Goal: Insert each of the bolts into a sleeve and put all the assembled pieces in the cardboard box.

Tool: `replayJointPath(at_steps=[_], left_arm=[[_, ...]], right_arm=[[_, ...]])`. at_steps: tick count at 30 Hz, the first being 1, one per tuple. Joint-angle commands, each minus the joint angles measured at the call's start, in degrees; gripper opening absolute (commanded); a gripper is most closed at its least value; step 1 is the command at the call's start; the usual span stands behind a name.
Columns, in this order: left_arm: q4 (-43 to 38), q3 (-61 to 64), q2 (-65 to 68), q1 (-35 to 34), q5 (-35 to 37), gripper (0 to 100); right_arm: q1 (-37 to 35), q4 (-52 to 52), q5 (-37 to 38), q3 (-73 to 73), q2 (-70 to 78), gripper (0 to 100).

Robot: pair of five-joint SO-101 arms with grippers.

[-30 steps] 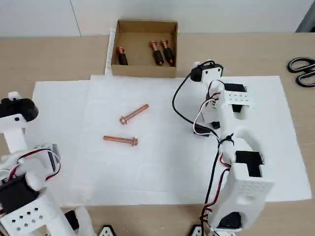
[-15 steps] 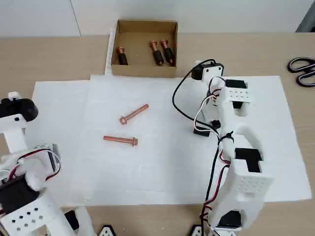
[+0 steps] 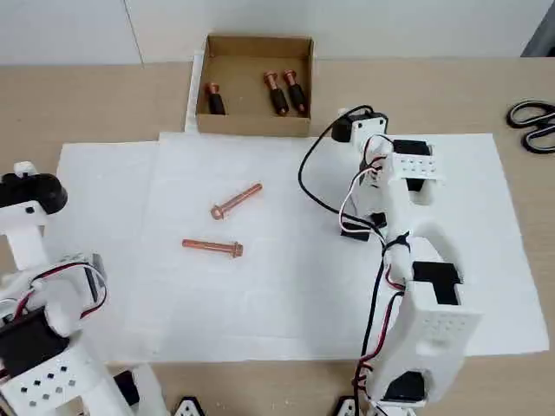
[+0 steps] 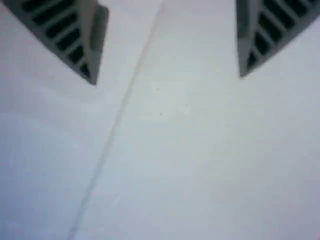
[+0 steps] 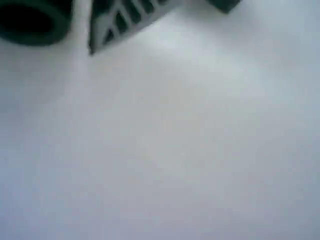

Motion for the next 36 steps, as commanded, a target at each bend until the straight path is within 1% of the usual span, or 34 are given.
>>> replayJointPath(at_steps=[1,4,9,13,29,36], left_arm=[[-0.4,-0.2,-0.5,0.3,0.0,17],[-0.4,-0.2,-0.5,0.3,0.0,17],[-0.4,-0.2,-0.5,0.3,0.0,17],[-0.4,-0.2,-0.5,0.3,0.0,17],[-0.4,-0.2,-0.5,0.4,0.0,17],[-0.4,-0.2,-0.5,0.4,0.0,17]], right_arm=[[0.8,0.1,-0.5,-1.1,-0.7,19.1],[0.8,1.4,-0.5,-2.7,-0.7,19.1],[0.8,6.6,-0.5,-8.0,-0.7,19.1],[0.8,7.4,-0.5,-8.9,-0.7,19.1],[0.8,6.9,-0.6,-6.9,-0.1,19.0],[0.8,3.5,-0.6,-3.0,0.0,19.0]])
